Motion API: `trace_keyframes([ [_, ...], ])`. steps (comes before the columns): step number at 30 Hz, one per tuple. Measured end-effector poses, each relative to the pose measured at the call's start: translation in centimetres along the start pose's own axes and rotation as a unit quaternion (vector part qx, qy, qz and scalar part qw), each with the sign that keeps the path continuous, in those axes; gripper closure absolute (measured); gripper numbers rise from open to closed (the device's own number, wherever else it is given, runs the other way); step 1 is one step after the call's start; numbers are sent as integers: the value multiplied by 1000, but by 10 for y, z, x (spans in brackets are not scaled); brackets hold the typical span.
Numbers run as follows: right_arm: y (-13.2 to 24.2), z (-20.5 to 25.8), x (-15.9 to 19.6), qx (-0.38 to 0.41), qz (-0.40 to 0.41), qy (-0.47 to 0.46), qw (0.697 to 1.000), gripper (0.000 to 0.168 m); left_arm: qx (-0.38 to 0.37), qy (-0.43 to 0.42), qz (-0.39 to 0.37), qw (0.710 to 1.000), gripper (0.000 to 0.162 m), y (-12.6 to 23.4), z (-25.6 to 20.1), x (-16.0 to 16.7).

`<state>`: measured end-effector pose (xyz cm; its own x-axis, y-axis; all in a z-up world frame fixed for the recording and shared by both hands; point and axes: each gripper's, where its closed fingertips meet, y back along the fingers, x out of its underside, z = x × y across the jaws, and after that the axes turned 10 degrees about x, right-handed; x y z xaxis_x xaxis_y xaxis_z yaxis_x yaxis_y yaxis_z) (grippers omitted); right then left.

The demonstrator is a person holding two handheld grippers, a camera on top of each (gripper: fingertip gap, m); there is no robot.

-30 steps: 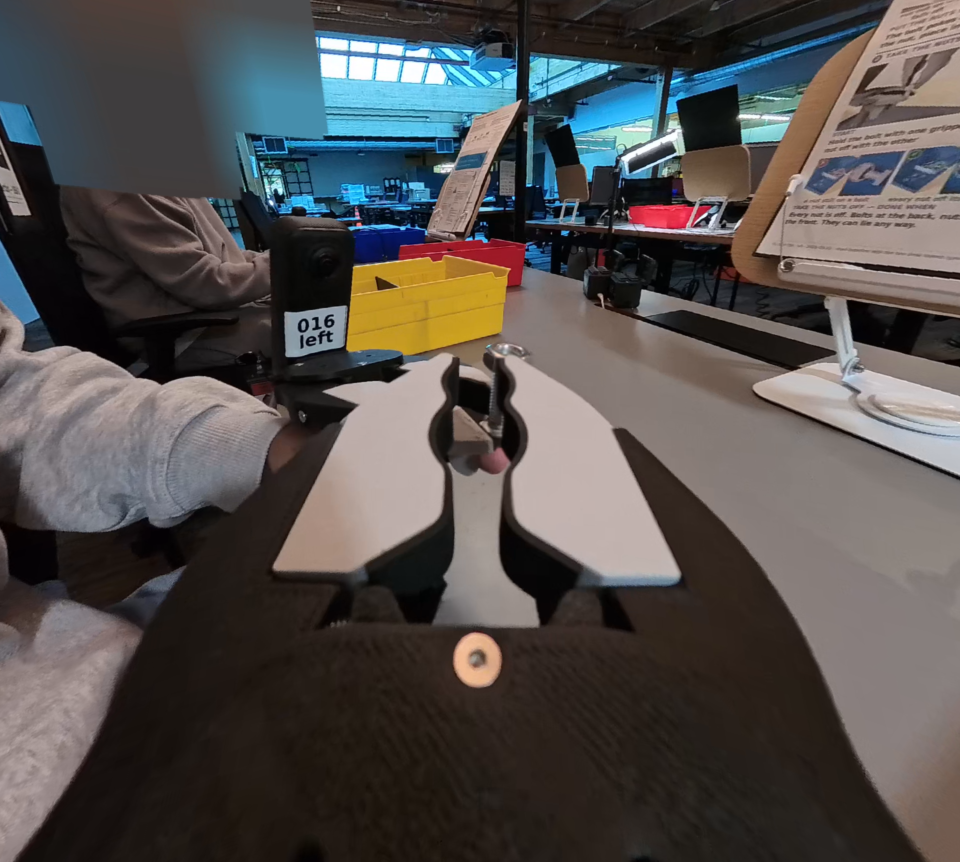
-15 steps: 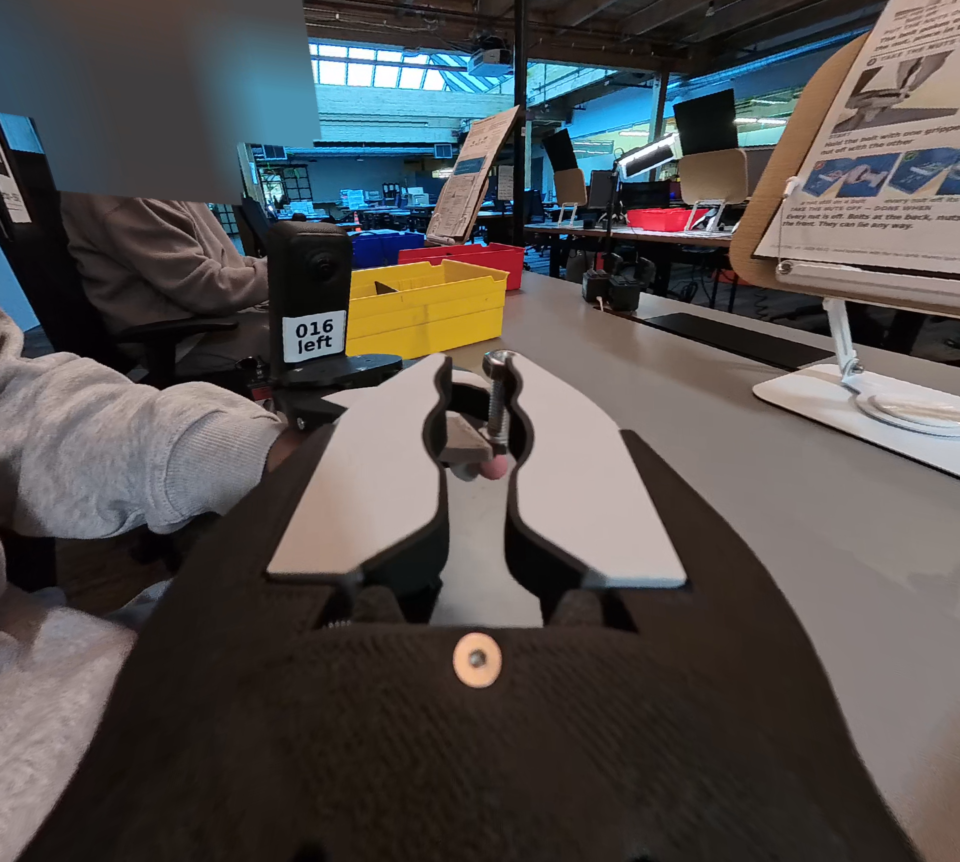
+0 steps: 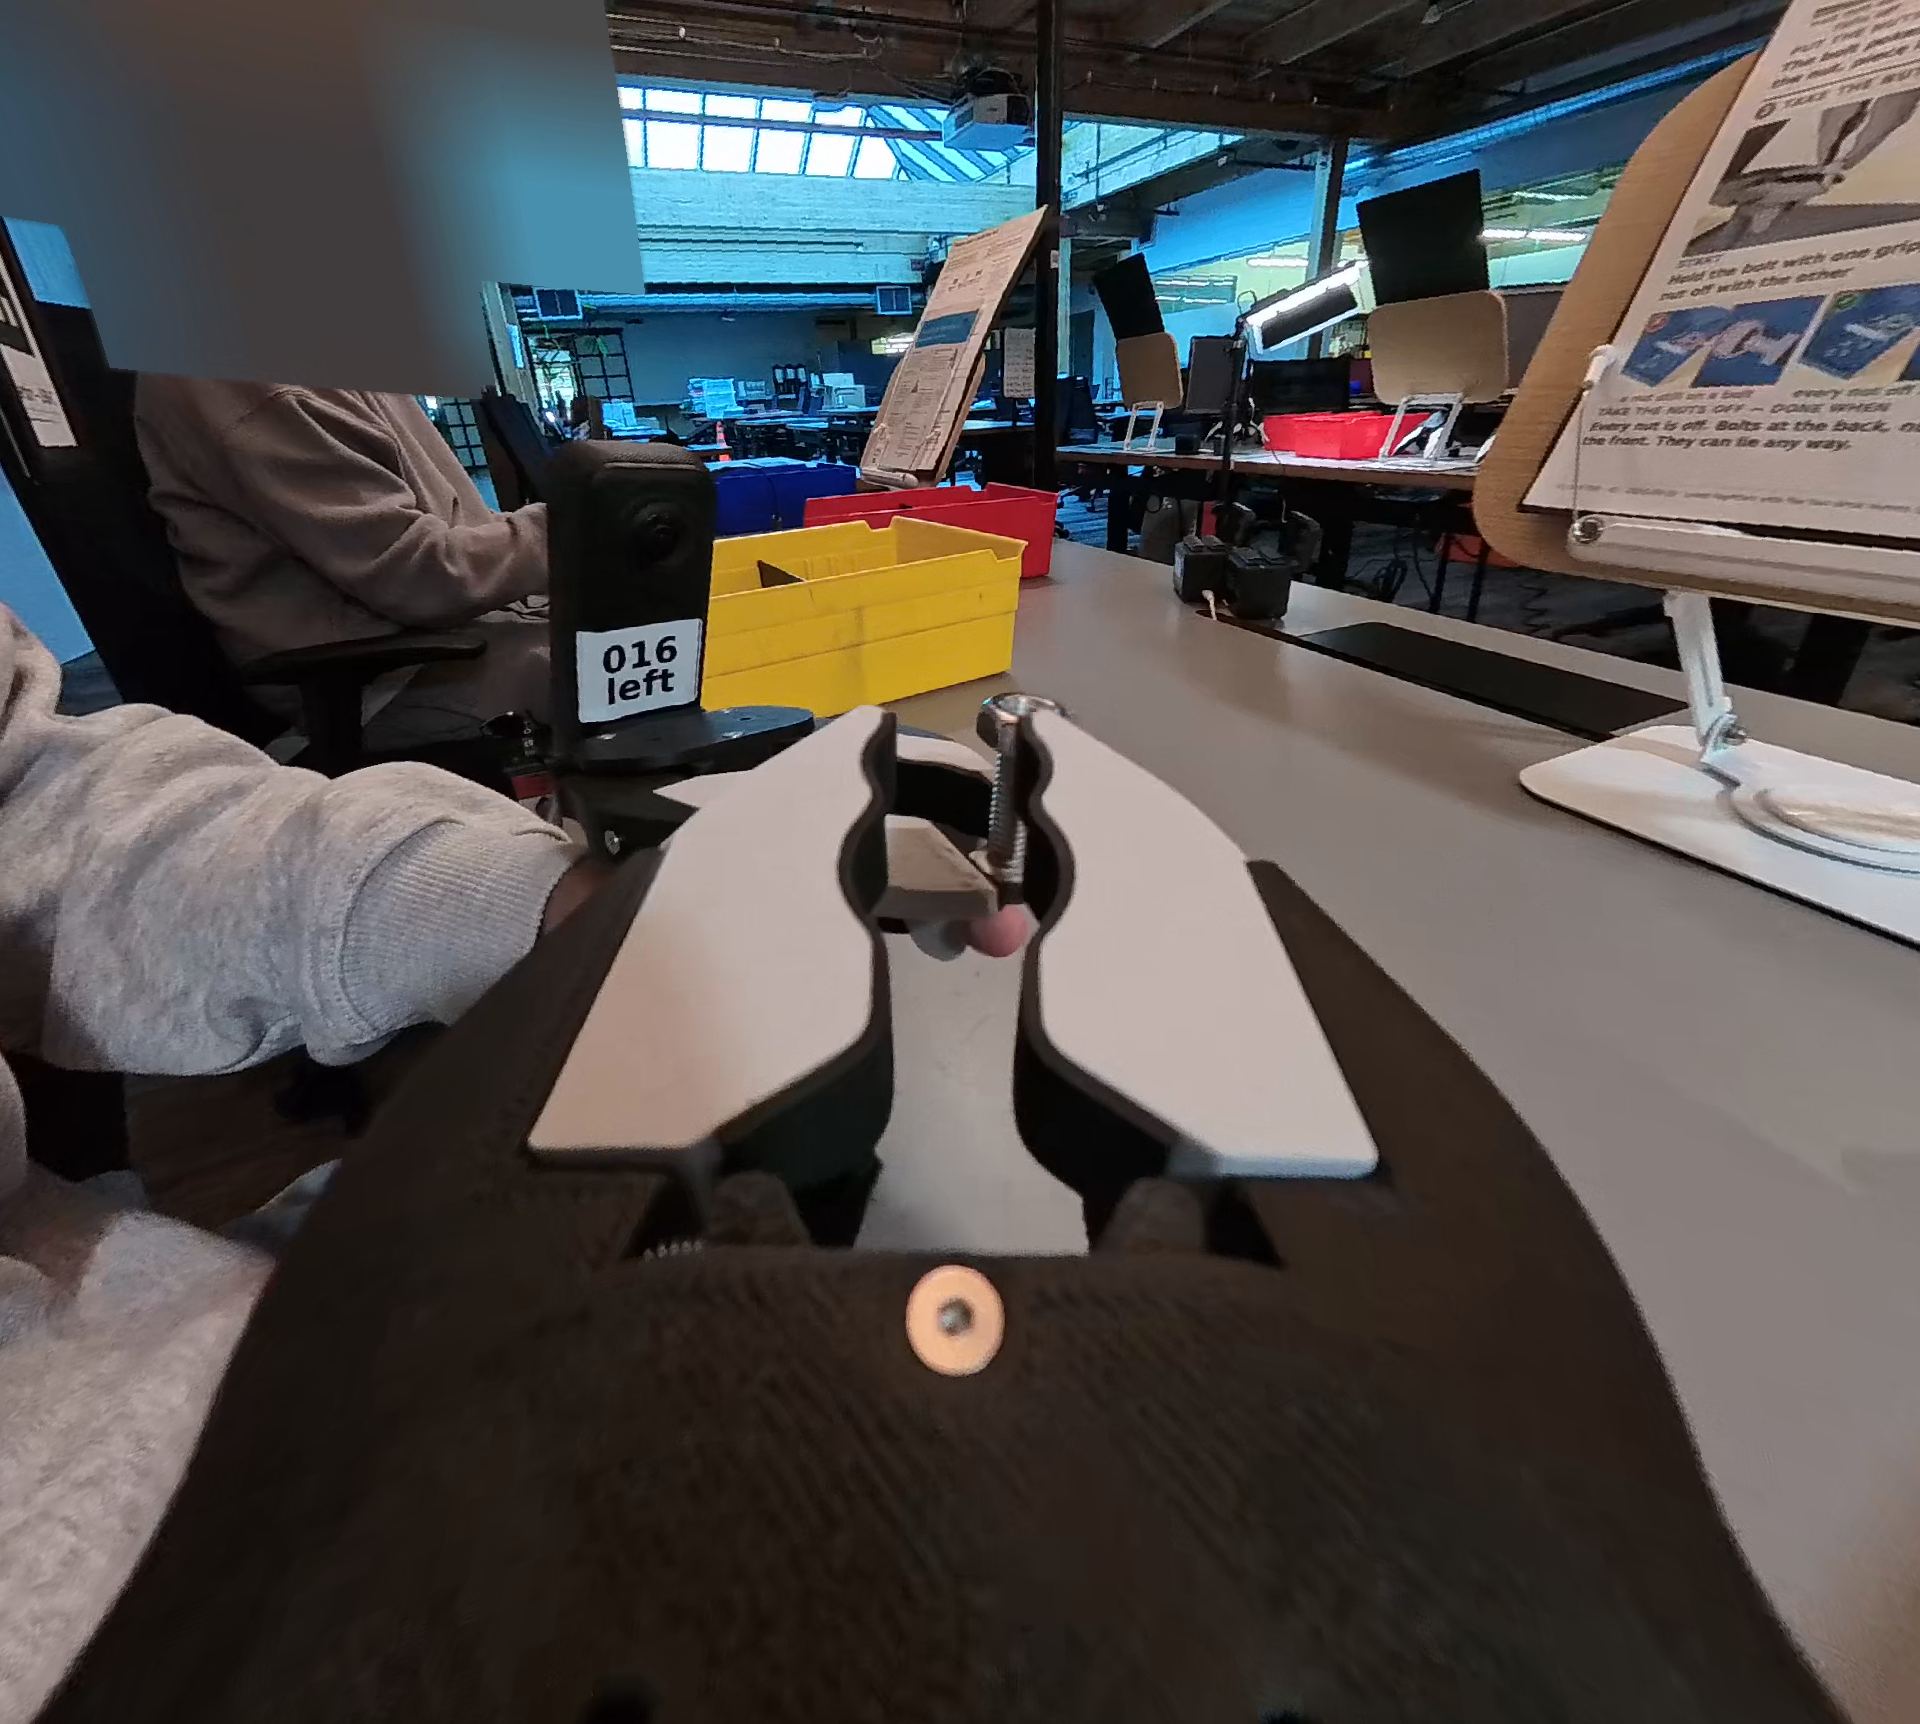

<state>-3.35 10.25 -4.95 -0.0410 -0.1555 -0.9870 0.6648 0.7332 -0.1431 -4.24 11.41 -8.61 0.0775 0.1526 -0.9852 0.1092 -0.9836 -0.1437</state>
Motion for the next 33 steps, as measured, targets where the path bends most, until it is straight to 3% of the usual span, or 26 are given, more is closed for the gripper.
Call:
trace_keyframes([
  [8, -2, -4, 2, 10, 1, -7, 1000, 132, 5, -2, 4, 1000, 146, -1, -2, 2],
  [11, -2, 0, 2, 5, 1, 4, 1000, 138, 1, 1, 1, 1000, 146, 0, 0, 1],
  [13, 0, 2, 3, -5, 8, 7, 1000, 153, 0, 7, -3, 1000, 147, 0, 1, 0],
  [33, -3, -13, 14, 26, 38, -16, 999, 153, 1, 5, -6, 1000, 147, 0, -1, -1],
])
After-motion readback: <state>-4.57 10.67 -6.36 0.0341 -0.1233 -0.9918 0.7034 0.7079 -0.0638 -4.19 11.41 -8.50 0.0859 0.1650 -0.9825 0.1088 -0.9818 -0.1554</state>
